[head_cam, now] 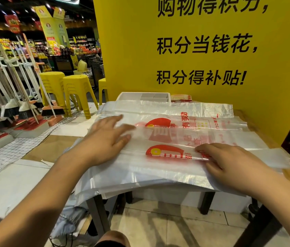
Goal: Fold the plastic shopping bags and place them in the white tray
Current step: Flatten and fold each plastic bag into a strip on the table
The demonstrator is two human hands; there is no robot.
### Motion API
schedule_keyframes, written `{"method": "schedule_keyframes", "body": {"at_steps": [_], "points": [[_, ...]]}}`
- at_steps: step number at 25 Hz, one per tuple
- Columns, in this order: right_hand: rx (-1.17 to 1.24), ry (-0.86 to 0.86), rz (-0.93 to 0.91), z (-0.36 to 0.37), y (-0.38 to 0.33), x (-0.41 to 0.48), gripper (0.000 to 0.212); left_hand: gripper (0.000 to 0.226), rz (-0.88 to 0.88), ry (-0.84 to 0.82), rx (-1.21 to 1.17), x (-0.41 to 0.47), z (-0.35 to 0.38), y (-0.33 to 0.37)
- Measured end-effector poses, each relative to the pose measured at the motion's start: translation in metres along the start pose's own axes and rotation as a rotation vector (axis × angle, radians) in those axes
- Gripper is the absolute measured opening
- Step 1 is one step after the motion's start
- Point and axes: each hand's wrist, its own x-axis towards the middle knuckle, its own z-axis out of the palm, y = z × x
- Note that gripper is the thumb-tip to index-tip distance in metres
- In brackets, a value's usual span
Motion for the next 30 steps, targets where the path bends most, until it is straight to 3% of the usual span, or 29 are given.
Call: {"method": "schedule_keyframes", "body": {"at_steps": [3, 7, 10, 12, 13, 15, 16, 18, 21, 24, 30], "points": [[-0.006, 0.010, 0.001, 0.000, -0.001, 0.000, 0.037, 0.067, 0.113, -0.157, -0.063, 0.003, 0.003, 0.016], [-0.003, -0.005, 0.002, 0.002, -0.001, 0.000, 0.039, 0.072, -0.116, -0.253, 0.017, 0.019, 0.004, 0.012], [0.012, -0.009, 0.004, 0.003, 0.001, 0.000, 0.039, 0.090, -0.430, -0.170, 0.176, 0.022, 0.000, 0.001], [0.014, -0.011, 0.002, 0.003, 0.001, 0.001, 0.039, 0.088, -0.484, -0.007, 0.199, 0.017, -0.002, 0.006], [0.011, -0.013, -0.001, 0.004, 0.001, 0.001, 0.039, 0.082, -0.395, 0.081, 0.184, 0.012, -0.002, 0.012], [0.010, -0.016, -0.007, 0.002, 0.000, 0.001, 0.039, 0.076, -0.021, 0.101, 0.059, 0.002, -0.001, 0.024], [0.015, -0.021, -0.006, 0.001, 0.000, 0.002, 0.039, 0.075, 0.154, 0.004, -0.040, -0.002, -0.002, 0.030], [0.020, -0.031, -0.008, -0.001, 0.000, 0.001, 0.038, 0.074, 0.313, -0.206, -0.115, -0.006, -0.002, 0.037], [0.019, -0.079, -0.020, -0.009, 0.004, 0.008, 0.035, 0.058, 0.343, -0.181, -0.109, 0.004, -0.003, 0.029], [0.052, -0.219, -0.014, -0.029, 0.010, 0.024, 0.024, 0.042, 0.334, -0.287, -0.130, 0.017, -0.014, 0.028], [0.132, -0.445, -0.010, -0.055, 0.025, 0.067, 0.033, 0.038, 0.220, -0.457, -0.166, 0.056, -0.046, 0.033]]}}
